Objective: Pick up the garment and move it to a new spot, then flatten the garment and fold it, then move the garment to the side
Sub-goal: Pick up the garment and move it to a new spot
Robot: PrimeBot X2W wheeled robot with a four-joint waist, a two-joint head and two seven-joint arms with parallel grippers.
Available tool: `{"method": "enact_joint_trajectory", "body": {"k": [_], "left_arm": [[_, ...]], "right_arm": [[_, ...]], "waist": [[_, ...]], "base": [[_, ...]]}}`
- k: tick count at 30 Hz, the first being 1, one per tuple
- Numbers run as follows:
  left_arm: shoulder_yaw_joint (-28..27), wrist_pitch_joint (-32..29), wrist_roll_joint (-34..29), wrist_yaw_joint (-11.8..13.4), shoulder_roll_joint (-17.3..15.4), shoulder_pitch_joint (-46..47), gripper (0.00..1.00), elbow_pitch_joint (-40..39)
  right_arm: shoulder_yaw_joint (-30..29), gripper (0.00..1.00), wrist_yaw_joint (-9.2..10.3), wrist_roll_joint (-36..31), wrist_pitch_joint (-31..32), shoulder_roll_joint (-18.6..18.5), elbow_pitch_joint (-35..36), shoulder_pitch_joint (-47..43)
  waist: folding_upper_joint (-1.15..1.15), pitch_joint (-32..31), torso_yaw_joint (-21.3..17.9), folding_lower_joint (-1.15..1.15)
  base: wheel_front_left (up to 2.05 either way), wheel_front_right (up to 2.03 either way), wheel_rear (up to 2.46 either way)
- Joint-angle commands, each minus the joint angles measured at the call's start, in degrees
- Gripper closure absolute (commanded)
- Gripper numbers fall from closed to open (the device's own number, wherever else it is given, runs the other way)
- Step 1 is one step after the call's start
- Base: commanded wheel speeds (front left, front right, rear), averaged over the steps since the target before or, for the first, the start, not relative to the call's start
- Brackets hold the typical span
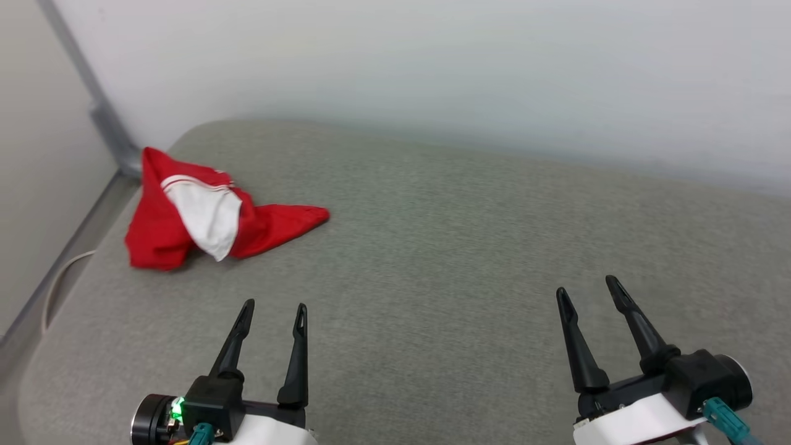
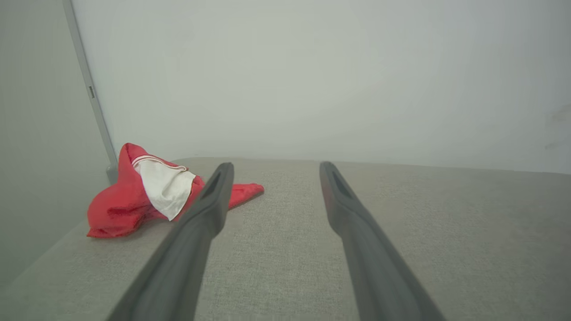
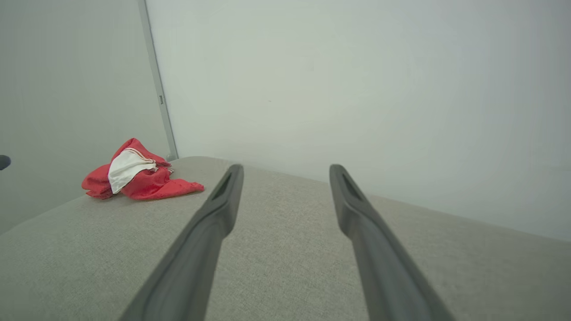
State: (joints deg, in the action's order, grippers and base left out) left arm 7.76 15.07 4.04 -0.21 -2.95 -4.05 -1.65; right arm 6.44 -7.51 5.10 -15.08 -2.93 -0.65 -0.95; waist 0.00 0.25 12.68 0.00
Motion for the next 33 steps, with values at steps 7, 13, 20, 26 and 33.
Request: {"method": "enact_joint_trajectory", "body": {"k": [7,13,20,26,33], "left_arm": [[-0.35,0.16,-0.54,-0.53,0.12,-0.78,0.00,0.19],[-0.62,0.16,-0.82,-1.00,0.12,-1.12,0.00,0.45],[-0.95,0.16,-0.94,-1.13,0.12,-1.39,0.00,0.37],[-1.84,0.16,-0.18,-0.91,0.12,-0.93,0.00,-0.30],[-5.92,0.16,0.77,-1.45,-0.04,3.97,0.00,-1.35]], "right_arm": [[1.22,0.00,0.04,0.70,-0.14,0.09,-0.51,-0.43],[2.04,0.00,0.04,1.02,-0.14,0.09,-0.78,-0.64],[2.35,0.00,0.04,1.15,-0.14,0.09,-0.64,-0.51],[2.76,0.00,0.04,0.77,-0.14,0.09,-0.33,-0.47],[2.58,0.00,0.04,-1.65,-0.14,0.08,1.88,1.49]], "waist": [[0.00,-0.30,6.18,0.00],[0.00,-0.48,9.27,0.00],[0.00,-0.61,10.79,0.00],[0.00,0.00,10.52,0.00],[0.00,4.72,8.45,0.00]], "base": [[0.00,0.00,0.00],[0.00,0.00,0.00],[0.00,0.00,0.00],[0.00,0.00,0.00],[0.00,0.00,0.00]]}}
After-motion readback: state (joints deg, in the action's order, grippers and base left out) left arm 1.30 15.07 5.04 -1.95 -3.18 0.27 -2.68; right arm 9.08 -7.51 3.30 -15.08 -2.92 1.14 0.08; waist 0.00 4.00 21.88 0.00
